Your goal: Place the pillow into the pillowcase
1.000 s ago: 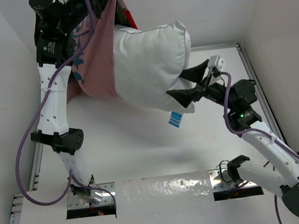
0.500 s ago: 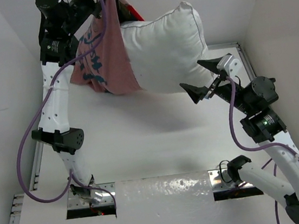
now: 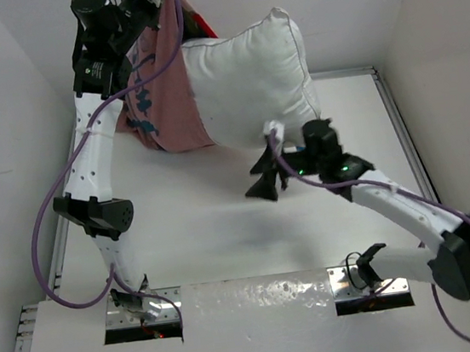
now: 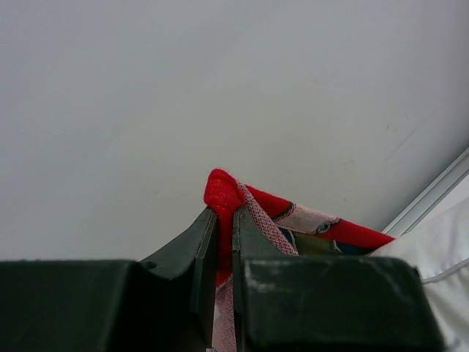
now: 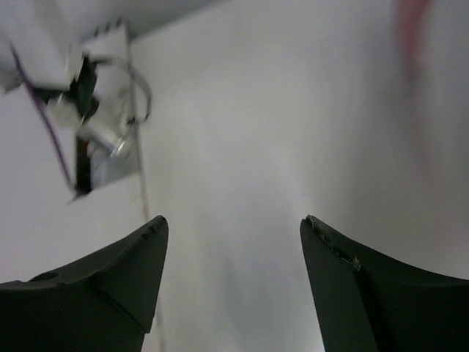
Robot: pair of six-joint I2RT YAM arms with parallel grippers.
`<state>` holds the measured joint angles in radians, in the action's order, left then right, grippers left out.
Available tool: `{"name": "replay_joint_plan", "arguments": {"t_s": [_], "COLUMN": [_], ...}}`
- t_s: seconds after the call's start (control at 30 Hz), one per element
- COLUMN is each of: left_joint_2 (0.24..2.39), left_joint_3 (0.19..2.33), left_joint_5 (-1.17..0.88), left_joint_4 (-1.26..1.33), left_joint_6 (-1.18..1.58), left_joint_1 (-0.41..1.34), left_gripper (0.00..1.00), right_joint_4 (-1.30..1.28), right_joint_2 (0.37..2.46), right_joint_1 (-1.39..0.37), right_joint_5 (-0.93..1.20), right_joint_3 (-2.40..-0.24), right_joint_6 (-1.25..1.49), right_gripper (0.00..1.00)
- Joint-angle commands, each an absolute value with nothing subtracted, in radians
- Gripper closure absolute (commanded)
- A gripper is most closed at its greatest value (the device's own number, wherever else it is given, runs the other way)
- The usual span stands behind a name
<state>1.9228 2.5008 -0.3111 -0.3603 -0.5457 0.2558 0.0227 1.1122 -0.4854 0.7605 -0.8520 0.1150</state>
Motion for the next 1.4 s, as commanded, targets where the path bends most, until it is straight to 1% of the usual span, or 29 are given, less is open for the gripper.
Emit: {"name": "replay_joint_plan", "arguments": {"t_s": [0.0, 0.03, 0.07, 0.1, 0.13, 0.17, 0.2, 0.23, 0.3, 0.33, 0.37, 0.4, 0.43, 0.47, 0.5, 0.57, 0.67, 0.73, 0.83, 0.93, 1.03, 1.1, 1.13, 1.2, 1.27, 1.33, 1.37], "left_joint_2": [1.879, 1.879, 1.879, 1.882, 1.884, 1.887, 1.890, 1.893, 1.893, 1.893, 1.891, 1.890, 1.890, 1.888, 1.885, 1.876, 1.871, 1.865, 1.847, 1.830, 1.825, 1.824, 1.822, 1.821, 1.821, 1.816, 1.815], "left_joint_3": [2.585, 2.586, 2.588, 2.591, 2.597, 2.602, 2.606, 2.611, 2.614, 2.617, 2.622, 2.623, 2.626, 2.629, 2.631, 2.632, 2.649, 2.654, 2.651, 2.654, 2.655, 2.658, 2.661, 2.677, 2.701, 2.712, 2.714], "left_joint_5": [-0.259, -0.259, -0.259, -0.258, -0.256, -0.253, -0.252, -0.256, -0.264, -0.265, -0.267, -0.267, -0.262, -0.258, -0.258, -0.261, -0.278, -0.279, -0.282, -0.325, -0.328, -0.302, -0.296, -0.287, -0.296, -0.305, -0.314], "left_joint_4": [-0.126, -0.127, -0.132, -0.133, -0.132, -0.135, -0.137, -0.137, -0.135, -0.135, -0.137, -0.138, -0.140, -0.137, -0.138, -0.130, -0.123, -0.117, -0.104, -0.107, -0.100, -0.089, -0.092, -0.103, -0.117, -0.118, -0.118], "left_joint_6": [-0.583, -0.584, -0.584, -0.584, -0.580, -0.575, -0.571, -0.565, -0.557, -0.548, -0.548, -0.548, -0.546, -0.542, -0.540, -0.534, -0.519, -0.509, -0.502, -0.485, -0.456, -0.440, -0.428, -0.410, -0.400, -0.384, -0.382], "left_joint_1": [0.255, 0.255, 0.255, 0.255, 0.253, 0.253, 0.253, 0.253, 0.253, 0.253, 0.253, 0.253, 0.255, 0.255, 0.253, 0.253, 0.253, 0.255, 0.255, 0.252, 0.252, 0.252, 0.252, 0.252, 0.252, 0.252, 0.252], "left_gripper": [1.00, 1.00, 1.00, 1.00, 1.00, 1.00, 1.00, 1.00, 1.00, 1.00, 1.00, 1.00, 1.00, 1.00, 1.00, 1.00, 1.00, 1.00, 1.00, 1.00, 1.00, 1.00, 1.00, 1.00, 1.00, 1.00, 1.00], "right_joint_4": [0.011, 0.003, 0.029, 0.084, 0.153, 0.232, 0.387, 0.462, 0.617, 0.639, 0.655, 0.685, 0.745, 0.957, 1.079, 1.322, 1.423, 1.488, 1.690, 1.689, 1.692, 1.689, 1.689, 1.687, 1.687, 1.689, 1.689], "right_joint_2": [1.193, 1.207, 1.221, 1.230, 1.248, 1.258, 1.270, 1.302, 1.357, 1.437, 1.528, 1.529, 1.622, 1.673, 1.721, 1.857, 2.000, 2.060, 2.170, 2.238, 2.272, 2.292, 2.328, 2.408, 2.460, 2.514, 2.528], "right_joint_1": [-0.659, -0.688, -0.708, -0.738, -0.744, -0.747, -0.747, -0.749, -0.736, -0.724, -0.682, -0.654, -0.622, -0.570, -0.552, -0.531, -0.514, -0.514, -0.500, -0.462, -0.433, -0.400, -0.387, -0.357, -0.348, -0.347, -0.348], "right_joint_5": [0.764, 0.658, 0.600, 0.544, 0.425, 0.387, 0.361, 0.313, 0.302, 0.346, 0.383, 0.409, 0.431, 0.461, 0.465, 0.421, 0.355, 0.328, 0.256, 0.247, 0.253, 0.245, 0.248, 0.273, 0.334, 0.356, 0.380], "right_joint_3": [-0.792, -0.790, -0.784, -0.735, -0.695, -0.657, -0.617, -0.554, -0.548, -0.570, -0.640, -0.667, -0.686, -0.684, -0.680, -0.686, -0.796, -0.837, -0.906, -0.992, -1.031, -1.093, -1.126, -1.247, -1.384, -1.458, -1.530], "right_joint_6": [0.096, 0.066, 0.040, 0.049, 0.096, 0.116, 0.135, 0.165, 0.192, 0.218, 0.294, 0.295, 0.430, 0.501, 0.562, 0.633, 0.652, 0.657, 0.684, 0.677, 0.673, 0.698, 0.753, 0.831, 0.847, 0.856, 0.868], "right_gripper": [0.28, 0.28, 0.23, 0.22, 0.21, 0.20, 0.19, 0.18, 0.16, 0.15, 0.14, 0.14, 0.14, 0.14, 0.14, 0.12, 0.11, 0.11, 0.10, 0.10, 0.10, 0.09, 0.09, 0.09, 0.08, 0.08, 0.08]}}
